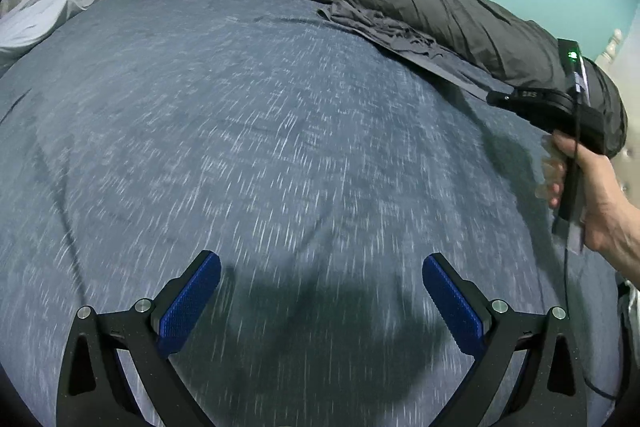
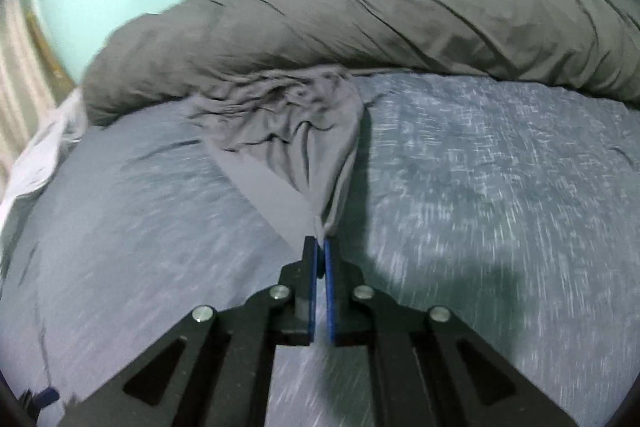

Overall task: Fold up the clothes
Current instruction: 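Drag the grey briefs across the sheet with the right gripper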

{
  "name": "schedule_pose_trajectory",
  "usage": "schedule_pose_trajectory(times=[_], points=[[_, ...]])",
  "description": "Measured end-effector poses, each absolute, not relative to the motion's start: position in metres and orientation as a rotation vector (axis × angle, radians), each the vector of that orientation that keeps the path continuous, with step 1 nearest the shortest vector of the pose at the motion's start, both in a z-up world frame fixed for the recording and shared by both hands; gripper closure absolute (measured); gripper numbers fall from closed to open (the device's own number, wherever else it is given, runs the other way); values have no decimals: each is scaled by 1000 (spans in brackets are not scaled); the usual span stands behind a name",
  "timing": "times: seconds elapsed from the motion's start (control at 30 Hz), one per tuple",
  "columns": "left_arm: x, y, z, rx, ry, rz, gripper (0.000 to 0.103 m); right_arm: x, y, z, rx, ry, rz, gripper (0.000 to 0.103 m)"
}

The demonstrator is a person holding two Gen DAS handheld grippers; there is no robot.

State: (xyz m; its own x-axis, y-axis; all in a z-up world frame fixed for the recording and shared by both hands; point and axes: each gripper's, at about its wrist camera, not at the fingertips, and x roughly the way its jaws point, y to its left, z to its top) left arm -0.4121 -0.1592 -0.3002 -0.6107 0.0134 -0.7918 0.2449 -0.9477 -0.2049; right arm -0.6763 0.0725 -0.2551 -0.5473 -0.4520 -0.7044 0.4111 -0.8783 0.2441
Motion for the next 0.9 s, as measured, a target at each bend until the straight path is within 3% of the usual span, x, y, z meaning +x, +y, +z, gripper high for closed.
schedule_pose_trajectory(times=[0.2, 0.9], points=[[-354, -146, -290, 1291, 453, -2678, 0, -593, 90, -234, 1056, -132, -2350, 100], [-200, -84, -276, 1150, 409, -2763, 0, -341, 195, -238, 986, -230, -2312, 100]])
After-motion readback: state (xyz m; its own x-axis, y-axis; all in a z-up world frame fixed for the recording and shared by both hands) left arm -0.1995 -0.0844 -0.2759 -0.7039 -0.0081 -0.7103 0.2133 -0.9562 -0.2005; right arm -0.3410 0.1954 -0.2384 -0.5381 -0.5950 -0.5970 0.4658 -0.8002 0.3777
